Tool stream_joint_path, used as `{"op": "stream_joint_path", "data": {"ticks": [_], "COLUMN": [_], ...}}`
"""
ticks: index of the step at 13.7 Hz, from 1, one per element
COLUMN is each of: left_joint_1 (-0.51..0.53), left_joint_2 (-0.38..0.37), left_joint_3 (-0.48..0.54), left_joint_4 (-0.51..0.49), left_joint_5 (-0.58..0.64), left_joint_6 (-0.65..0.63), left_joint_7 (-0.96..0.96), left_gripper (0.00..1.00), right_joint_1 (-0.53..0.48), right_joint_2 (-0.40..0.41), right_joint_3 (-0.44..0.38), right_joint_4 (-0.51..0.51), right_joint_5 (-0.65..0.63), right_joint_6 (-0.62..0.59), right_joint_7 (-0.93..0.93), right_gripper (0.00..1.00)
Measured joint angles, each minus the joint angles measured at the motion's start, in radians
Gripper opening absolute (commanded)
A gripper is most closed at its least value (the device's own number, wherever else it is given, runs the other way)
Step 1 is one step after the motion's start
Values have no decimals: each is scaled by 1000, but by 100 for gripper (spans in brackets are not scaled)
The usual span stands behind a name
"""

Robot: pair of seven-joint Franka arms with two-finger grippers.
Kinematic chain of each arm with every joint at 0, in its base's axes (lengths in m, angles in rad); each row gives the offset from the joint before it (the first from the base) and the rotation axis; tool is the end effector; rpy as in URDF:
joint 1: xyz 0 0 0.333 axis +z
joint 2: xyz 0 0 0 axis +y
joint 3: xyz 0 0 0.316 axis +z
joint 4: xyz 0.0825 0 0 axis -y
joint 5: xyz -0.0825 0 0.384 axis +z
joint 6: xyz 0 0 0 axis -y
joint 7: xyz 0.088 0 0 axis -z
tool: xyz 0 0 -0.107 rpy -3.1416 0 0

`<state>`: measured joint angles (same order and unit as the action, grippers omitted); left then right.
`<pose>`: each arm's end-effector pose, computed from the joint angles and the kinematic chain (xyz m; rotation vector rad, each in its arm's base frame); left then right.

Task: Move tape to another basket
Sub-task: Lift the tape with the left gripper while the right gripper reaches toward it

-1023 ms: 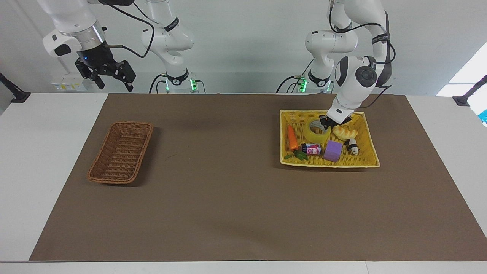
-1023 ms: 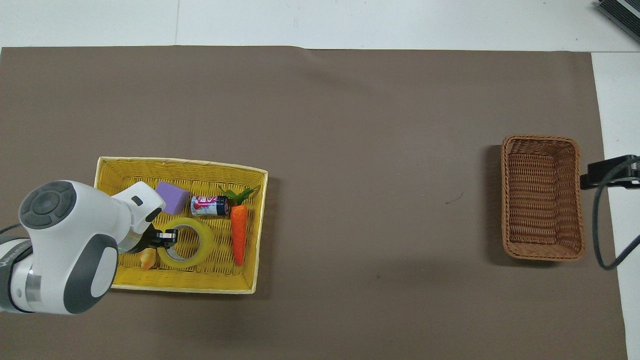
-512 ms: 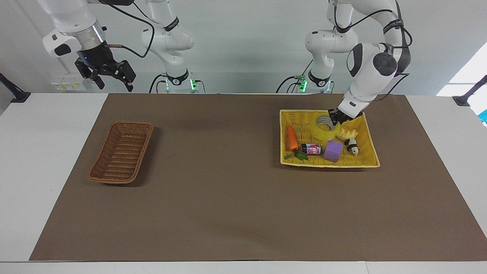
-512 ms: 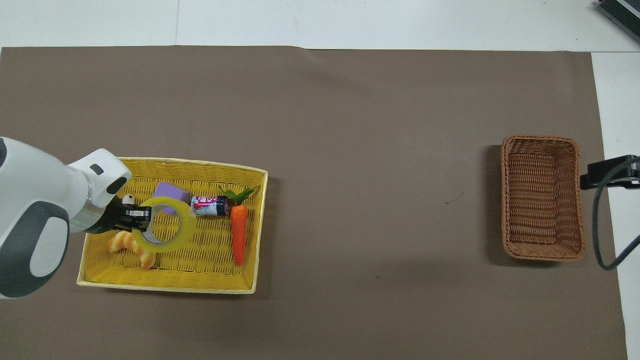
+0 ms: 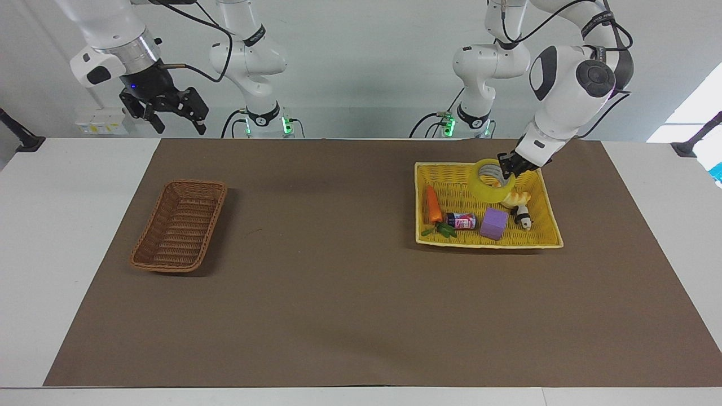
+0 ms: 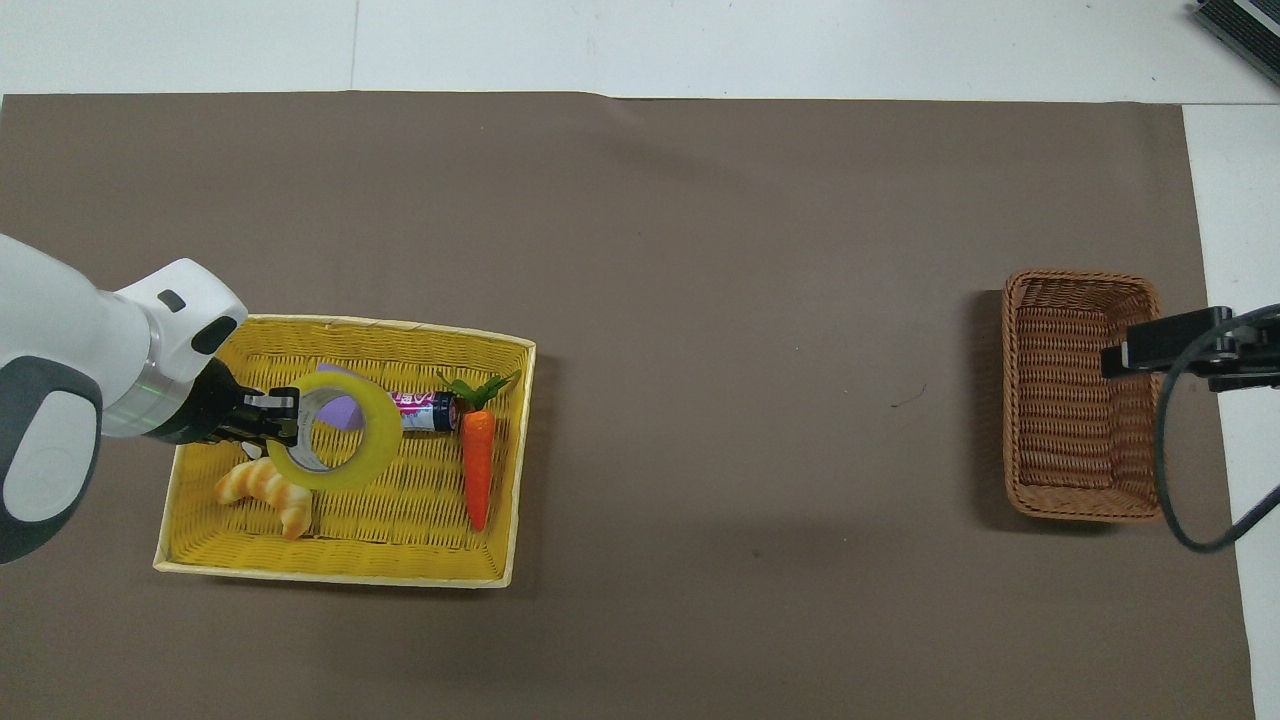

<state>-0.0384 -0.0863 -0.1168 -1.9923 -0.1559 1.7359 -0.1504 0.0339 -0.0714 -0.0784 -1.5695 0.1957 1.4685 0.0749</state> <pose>0.5052 -0.0947 0.4868 3.0140 0.0532 -0.2869 0.5218 -0.0025 0.6569 -2.9373 0.1499 0.0483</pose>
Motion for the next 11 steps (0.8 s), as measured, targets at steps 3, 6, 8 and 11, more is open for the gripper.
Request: {"op": "stream_joint_path", "data": {"ticks": [3,6,8,11], "left_joint_1": [-19,-83,-130,-233], "left_joint_2": [6,9,10,11], "left_joint_3": [-12,-20,-23,-25], "left_joint_4": [0,0,1,2], "left_joint_5": [-119,-254,-347,-428], "left_joint_6": [8,62,111,216], "left_joint_7": [1,1,0,-81], "left_gripper": [0,0,0,0], "right_joint_1": [0,0,0,26], "right_joint_2": [0,0,0,-5], "right_joint_3": [2,2,2,4], "right_joint_4": [-2,-22,-47,-110], "right_joint_5": [123,231,305,410], "right_joint_6": [0,1,6,70], "right_joint_7": [8,15,15,15], "right_gripper": [100,100,100,100]}}
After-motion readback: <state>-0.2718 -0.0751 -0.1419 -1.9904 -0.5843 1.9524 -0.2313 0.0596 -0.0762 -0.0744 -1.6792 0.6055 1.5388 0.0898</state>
